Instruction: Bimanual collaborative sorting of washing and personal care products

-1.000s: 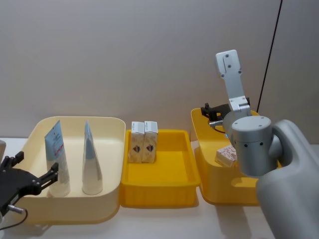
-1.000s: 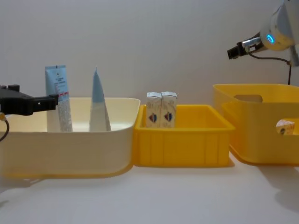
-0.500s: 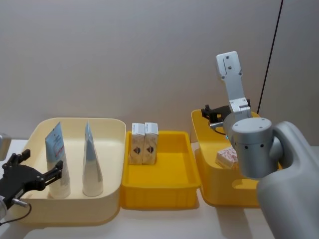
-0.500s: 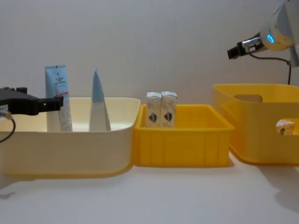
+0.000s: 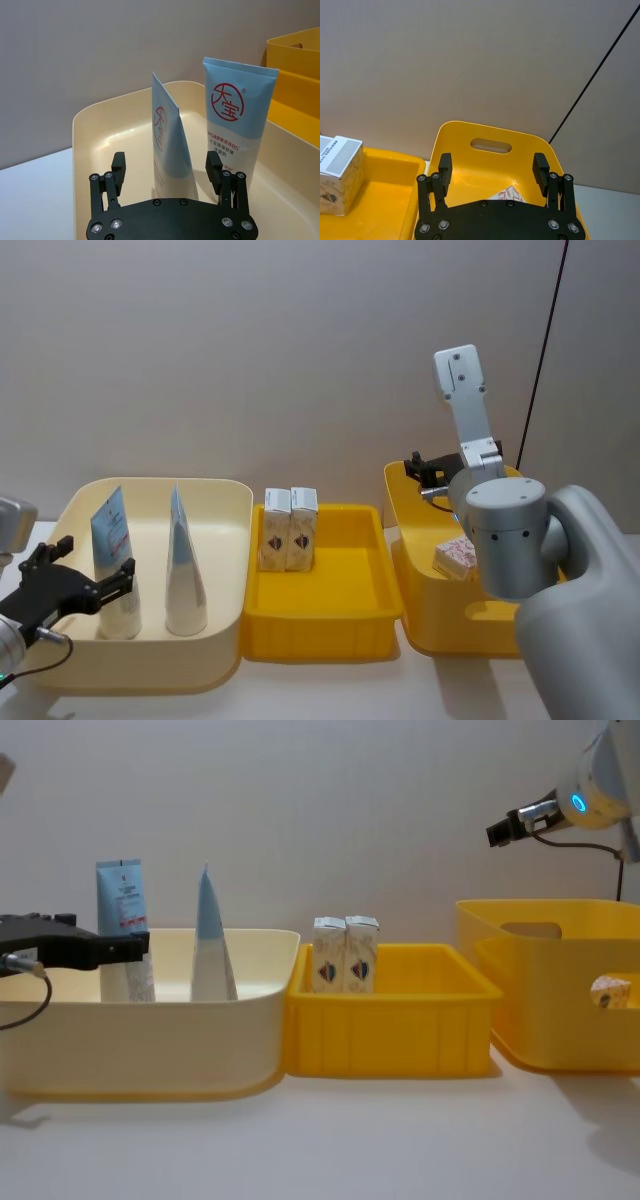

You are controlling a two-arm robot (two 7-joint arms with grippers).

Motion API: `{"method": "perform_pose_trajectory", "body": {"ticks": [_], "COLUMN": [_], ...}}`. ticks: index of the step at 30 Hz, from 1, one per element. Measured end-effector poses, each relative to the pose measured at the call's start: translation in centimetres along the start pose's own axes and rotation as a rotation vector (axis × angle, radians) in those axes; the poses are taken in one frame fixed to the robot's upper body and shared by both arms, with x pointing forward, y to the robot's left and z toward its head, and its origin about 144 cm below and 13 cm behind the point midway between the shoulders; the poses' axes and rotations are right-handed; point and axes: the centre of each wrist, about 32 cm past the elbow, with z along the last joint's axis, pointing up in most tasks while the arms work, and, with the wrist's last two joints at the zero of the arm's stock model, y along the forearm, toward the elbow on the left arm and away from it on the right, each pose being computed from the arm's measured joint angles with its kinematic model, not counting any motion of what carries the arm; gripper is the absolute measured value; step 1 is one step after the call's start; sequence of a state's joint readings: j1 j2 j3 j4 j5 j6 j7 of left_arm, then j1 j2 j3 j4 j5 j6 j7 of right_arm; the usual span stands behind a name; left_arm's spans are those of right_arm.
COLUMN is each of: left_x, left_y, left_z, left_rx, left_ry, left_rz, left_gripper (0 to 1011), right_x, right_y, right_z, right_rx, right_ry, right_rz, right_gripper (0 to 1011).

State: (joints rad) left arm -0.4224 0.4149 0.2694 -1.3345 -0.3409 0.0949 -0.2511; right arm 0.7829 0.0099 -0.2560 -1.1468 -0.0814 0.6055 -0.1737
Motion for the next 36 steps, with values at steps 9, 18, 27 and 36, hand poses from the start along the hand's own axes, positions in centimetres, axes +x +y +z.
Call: {"method": "perform_pose_trajectory", "body": {"ticks": [9,18,27,36], "left_x": [0.4,0.6,0.7,0.8], "left_y": [-1.3,-2.1,-2.4,-2.6], "left_z": [-0.3,-0.4,-0.4,-0.4], "left_rx": [0.007,0.006,0.007,0.006], "left_ry": [0.000,-0.001,-0.002,-0.002], "left_rz": [-0.011,-0.019,-0.023,-0.025], "left_gripper": [1000,1000,902,642], "right_x": [0.0,0.0,0.0,0.0], "right_y": [0.0,0.0,0.0,0.0], "right_z": [0.0,0.0,0.0,0.0], "right_rx": [0.000,0.000,0.000,0.000], "right_ry": [0.000,0.000,0.000,0.000], "right_rz": [0.000,0.000,0.000,0.000], "right_gripper": [1001,1001,1001,1001]}}
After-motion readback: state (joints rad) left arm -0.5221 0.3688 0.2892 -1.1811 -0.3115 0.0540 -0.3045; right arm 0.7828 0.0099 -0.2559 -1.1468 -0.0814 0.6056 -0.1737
